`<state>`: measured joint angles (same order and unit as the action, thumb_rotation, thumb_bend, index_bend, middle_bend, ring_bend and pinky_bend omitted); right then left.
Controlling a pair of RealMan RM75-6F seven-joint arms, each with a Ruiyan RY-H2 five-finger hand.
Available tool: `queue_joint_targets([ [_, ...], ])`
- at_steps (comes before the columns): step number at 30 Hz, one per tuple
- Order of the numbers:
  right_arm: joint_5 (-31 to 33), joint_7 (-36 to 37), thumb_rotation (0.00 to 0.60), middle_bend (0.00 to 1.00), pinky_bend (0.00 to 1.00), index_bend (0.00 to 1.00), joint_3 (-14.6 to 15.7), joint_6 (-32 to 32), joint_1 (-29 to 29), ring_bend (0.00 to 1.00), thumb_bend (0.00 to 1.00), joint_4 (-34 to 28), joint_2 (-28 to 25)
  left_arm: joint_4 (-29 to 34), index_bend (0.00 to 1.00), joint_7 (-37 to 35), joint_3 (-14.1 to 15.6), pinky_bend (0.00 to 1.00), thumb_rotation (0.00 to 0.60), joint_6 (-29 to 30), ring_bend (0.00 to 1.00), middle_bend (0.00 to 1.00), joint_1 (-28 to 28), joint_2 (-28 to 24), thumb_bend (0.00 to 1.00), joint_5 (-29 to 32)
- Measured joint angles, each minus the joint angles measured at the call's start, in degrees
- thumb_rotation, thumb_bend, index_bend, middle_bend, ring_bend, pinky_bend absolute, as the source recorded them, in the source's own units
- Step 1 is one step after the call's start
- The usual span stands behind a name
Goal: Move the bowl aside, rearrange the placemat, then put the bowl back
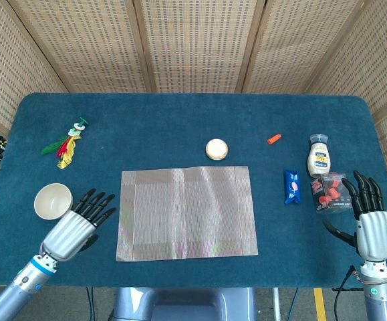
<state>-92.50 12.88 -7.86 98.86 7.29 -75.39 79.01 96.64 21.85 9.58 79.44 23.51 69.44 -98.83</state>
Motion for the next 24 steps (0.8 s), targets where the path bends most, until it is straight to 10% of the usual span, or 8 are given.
queue_joint_targets([
  [24, -1.09, -1.19, 0.6, 0.0, 0.0, 0.15, 0.97, -0.52, 0.23, 0.0, 0.2, -0.01, 0.73, -25.45, 0.26, -14.58, -2.57, 0.0, 0.6, -3.02, 0.0, 0.0, -9.63, 2.27, 0.24, 14.41],
])
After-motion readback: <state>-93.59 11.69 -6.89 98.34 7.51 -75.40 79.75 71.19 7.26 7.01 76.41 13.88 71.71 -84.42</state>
